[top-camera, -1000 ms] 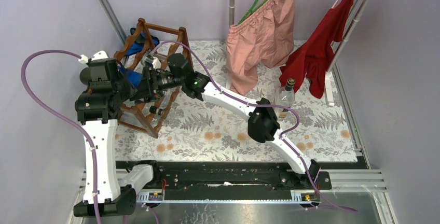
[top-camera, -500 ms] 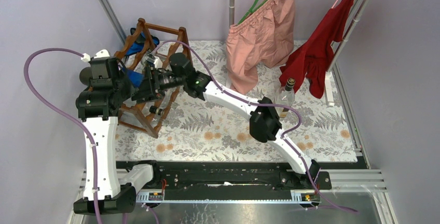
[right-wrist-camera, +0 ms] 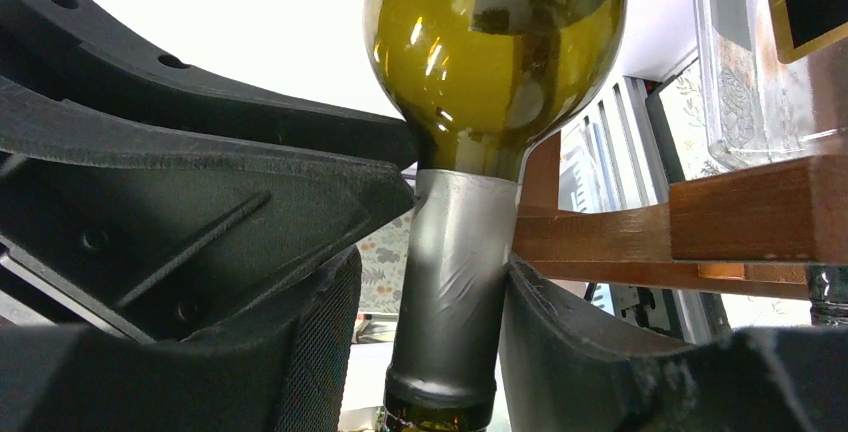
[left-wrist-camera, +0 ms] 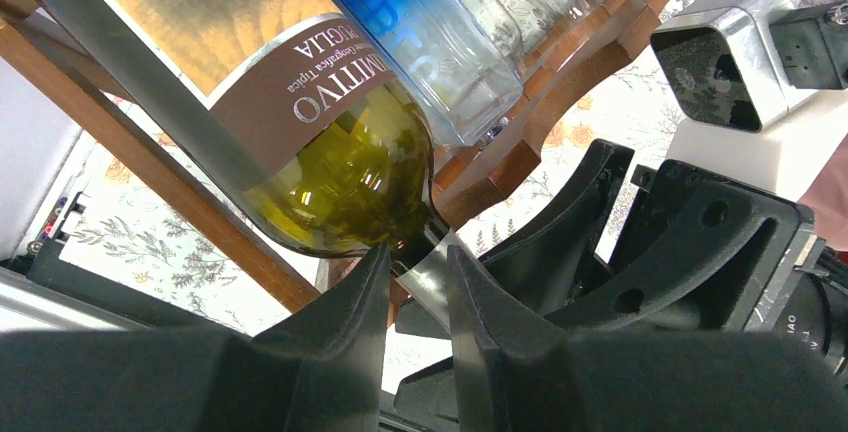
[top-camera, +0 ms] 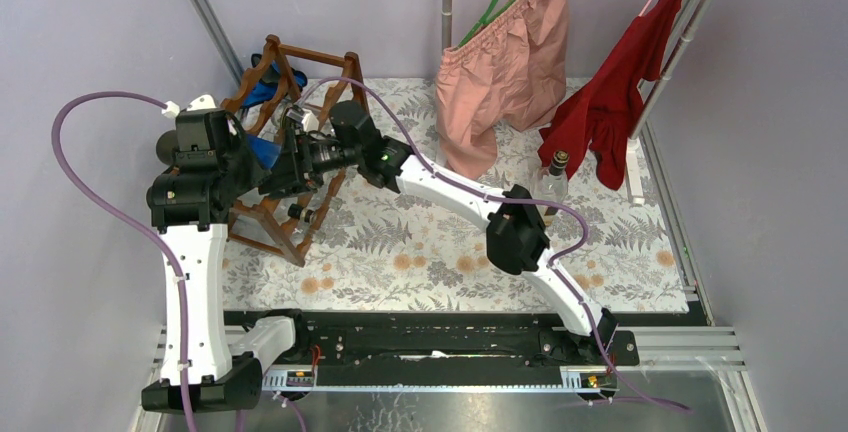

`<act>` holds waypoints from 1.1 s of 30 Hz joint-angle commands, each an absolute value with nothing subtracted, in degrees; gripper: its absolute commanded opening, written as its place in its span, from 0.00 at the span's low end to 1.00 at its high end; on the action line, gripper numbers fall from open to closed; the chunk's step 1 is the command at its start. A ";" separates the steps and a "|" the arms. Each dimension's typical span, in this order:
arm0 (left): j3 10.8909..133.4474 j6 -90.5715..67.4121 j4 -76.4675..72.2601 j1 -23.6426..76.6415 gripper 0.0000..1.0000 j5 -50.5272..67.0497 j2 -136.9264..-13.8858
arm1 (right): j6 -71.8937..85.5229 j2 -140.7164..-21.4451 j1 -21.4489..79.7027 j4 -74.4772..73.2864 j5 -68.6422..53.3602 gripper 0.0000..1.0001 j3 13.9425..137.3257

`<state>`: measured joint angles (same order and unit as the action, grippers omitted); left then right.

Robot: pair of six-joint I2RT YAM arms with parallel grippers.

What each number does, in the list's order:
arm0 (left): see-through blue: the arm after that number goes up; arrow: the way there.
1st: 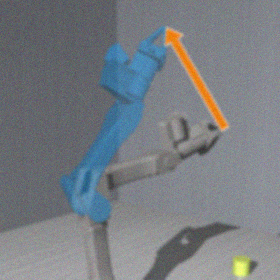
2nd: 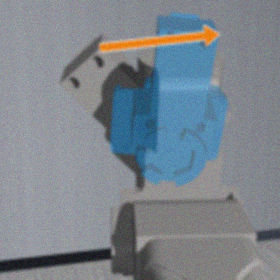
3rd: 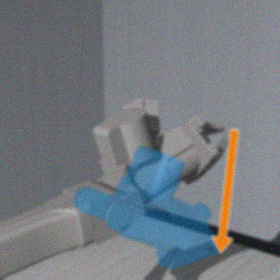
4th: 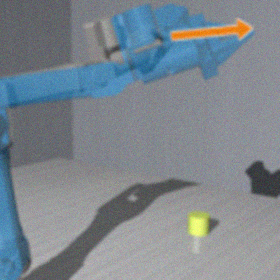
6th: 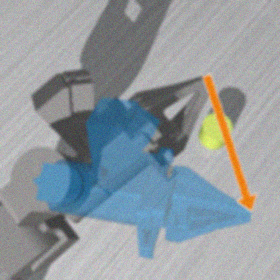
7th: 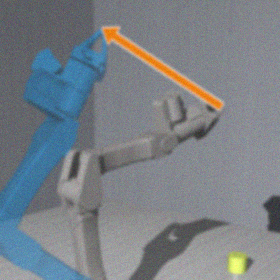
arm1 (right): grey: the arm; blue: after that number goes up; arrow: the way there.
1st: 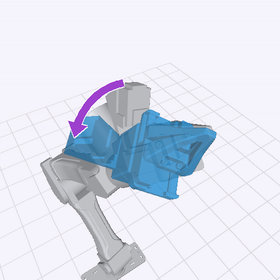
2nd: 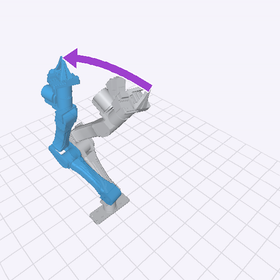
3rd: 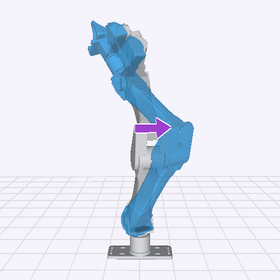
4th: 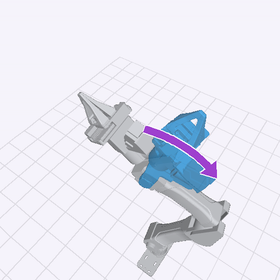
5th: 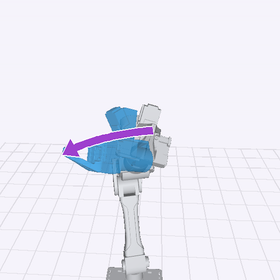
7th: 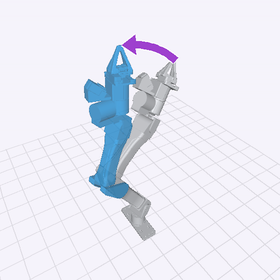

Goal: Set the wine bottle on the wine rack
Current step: Place the wine bottle in the wine rack.

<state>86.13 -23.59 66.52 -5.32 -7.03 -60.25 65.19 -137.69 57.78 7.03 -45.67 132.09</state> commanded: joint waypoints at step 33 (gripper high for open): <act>78.73 -21.21 62.75 -5.54 0.34 -11.38 -60.70 | 60.32 -133.10 57.44 5.01 -49.72 0.64 131.32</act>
